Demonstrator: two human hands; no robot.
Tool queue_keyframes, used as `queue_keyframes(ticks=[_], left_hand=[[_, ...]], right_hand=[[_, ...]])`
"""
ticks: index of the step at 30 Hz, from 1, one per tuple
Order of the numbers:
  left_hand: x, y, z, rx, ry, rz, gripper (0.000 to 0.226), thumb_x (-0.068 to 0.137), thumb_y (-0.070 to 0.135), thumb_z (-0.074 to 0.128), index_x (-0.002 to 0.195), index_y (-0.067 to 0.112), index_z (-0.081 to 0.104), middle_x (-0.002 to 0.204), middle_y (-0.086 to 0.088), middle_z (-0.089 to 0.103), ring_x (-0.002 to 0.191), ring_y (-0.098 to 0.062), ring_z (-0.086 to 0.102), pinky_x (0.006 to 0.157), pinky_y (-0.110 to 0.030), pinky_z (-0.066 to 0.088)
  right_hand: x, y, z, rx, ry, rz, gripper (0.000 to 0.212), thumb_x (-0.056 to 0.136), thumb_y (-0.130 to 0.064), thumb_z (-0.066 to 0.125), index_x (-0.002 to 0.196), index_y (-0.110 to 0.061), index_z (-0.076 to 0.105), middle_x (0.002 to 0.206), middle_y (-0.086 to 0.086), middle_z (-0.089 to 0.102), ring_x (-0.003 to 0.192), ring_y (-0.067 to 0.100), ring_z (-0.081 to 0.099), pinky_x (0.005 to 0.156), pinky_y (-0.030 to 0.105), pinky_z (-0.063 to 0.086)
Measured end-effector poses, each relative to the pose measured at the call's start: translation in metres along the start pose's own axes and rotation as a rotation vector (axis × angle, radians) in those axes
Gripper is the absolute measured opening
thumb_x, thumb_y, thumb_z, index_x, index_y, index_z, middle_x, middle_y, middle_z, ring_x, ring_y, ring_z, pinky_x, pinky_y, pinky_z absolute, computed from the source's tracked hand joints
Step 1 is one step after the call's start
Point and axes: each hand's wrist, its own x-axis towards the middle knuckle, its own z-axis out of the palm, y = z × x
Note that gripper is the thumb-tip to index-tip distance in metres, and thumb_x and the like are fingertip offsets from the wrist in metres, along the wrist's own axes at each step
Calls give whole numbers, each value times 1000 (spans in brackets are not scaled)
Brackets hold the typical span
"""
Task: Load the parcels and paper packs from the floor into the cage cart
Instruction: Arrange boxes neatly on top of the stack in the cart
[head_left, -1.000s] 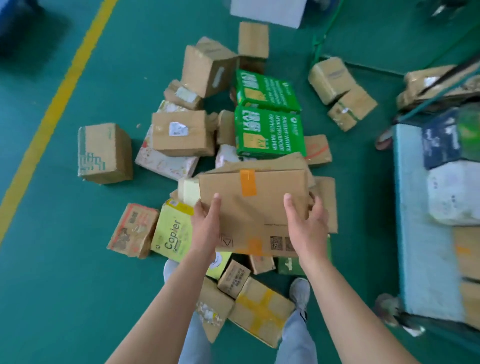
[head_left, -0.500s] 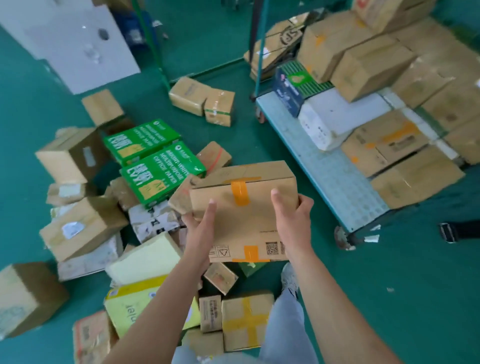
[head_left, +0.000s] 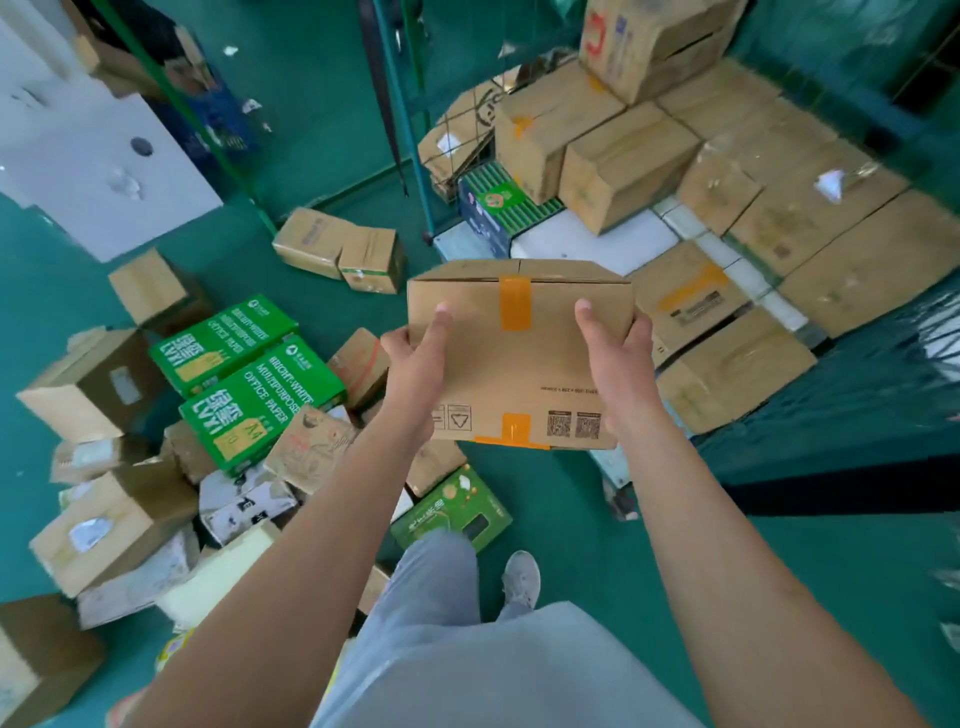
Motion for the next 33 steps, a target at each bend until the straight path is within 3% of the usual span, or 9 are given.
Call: queue_keyframes(ticks=[2,4,6,11,17,22,26,29,33], left_hand=[[-1,21,19,18,-18,28,64,92,72,55,133,26,36,119,6,54,99,-7,51,78,-32,41],[-1,42,36,25,-51,48,60,92,72,55,130,29,34,117,9,51,96,-5,49,82,-31,38],[0,61,60,28,-89,78,58,94,69,54,130,28,34,113,10,51,92,0,47,73,-25,38],[10,91,102,25,-162,112,62,96,64,56,136,23,33,109,12,49,92,0,46,64,-23,35],[57,116,154,78,-258,114,66,97,62,57,141,20,32,117,6,51,97,-5,49,70,-27,39],[124,142,202,137,-359,18,64,94,65,58,139,25,34,132,-3,52,115,-24,54,97,-41,48],[181,167,230,202,-494,-87,65,91,69,59,141,32,40,128,2,61,104,-19,64,73,-37,56],[221,190,258,279,-560,-103,67,90,71,59,142,31,44,125,3,65,102,-17,67,68,-35,55],[243,209,300,375,-566,-107,61,96,64,56,138,24,39,118,4,61,96,-11,61,62,-31,46]], right_hand=[[5,-15,-14,24,41,-26,82,82,-68,67,148,-33,35,138,-4,50,115,17,59,98,45,55],[9,-28,-27,45,74,-36,82,82,-69,67,148,-34,34,139,-3,49,114,17,59,96,44,55],[21,-41,-44,68,110,-53,89,75,-74,67,148,-36,33,140,-2,49,114,18,59,95,45,56],[48,-63,-69,75,177,-93,85,86,-69,65,154,-31,29,141,-6,49,116,16,54,80,27,45],[103,-75,-83,42,234,-71,97,81,-73,66,158,-33,23,150,-6,42,125,18,50,101,40,46],[171,-89,-86,-19,297,23,105,70,-81,68,155,-33,29,147,-5,45,125,20,53,105,46,49],[225,-108,-89,-95,311,135,116,64,-88,63,158,-31,26,153,0,44,133,26,51,110,52,46],[268,-117,-93,-93,337,229,107,80,-81,59,162,-29,15,162,2,34,143,31,41,117,54,38],[301,-115,-103,-21,379,324,114,74,-91,50,163,-26,16,162,4,36,142,33,42,116,56,38]])
